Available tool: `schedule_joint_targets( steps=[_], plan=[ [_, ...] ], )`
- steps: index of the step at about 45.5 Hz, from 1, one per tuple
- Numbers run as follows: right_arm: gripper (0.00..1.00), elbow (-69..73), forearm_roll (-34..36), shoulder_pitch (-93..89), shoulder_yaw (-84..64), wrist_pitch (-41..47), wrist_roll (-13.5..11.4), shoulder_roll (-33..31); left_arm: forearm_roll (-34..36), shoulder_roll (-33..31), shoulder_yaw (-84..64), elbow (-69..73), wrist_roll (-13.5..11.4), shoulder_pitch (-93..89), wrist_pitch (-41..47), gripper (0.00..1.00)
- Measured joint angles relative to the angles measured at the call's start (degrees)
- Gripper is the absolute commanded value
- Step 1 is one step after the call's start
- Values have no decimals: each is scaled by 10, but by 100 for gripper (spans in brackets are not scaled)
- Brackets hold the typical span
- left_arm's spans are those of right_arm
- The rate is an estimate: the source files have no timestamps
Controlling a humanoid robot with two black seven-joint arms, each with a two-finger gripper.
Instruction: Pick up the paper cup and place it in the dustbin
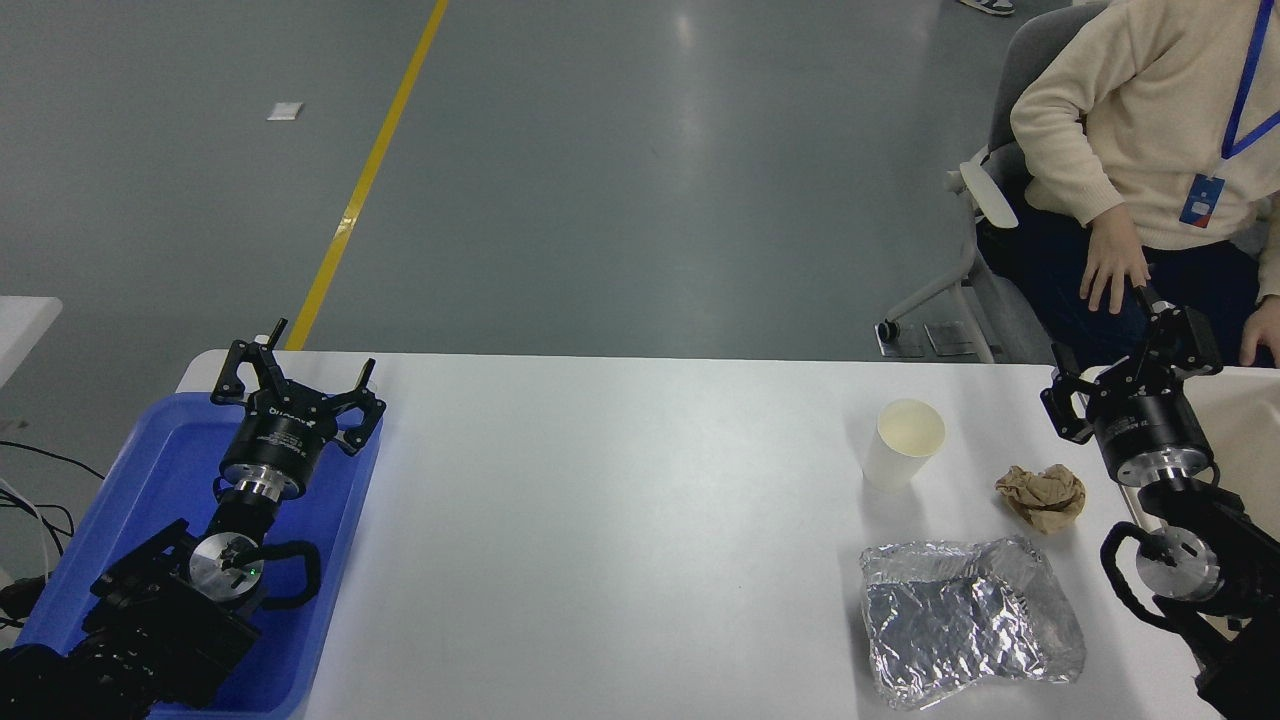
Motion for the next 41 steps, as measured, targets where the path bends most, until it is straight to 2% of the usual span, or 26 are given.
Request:
schedule_joint_targets(
  steps=[41],
  plan=[
    [100,-2,0,5,-1,3,0,1,0,0,0,0,-1,0,0,100]
  ],
)
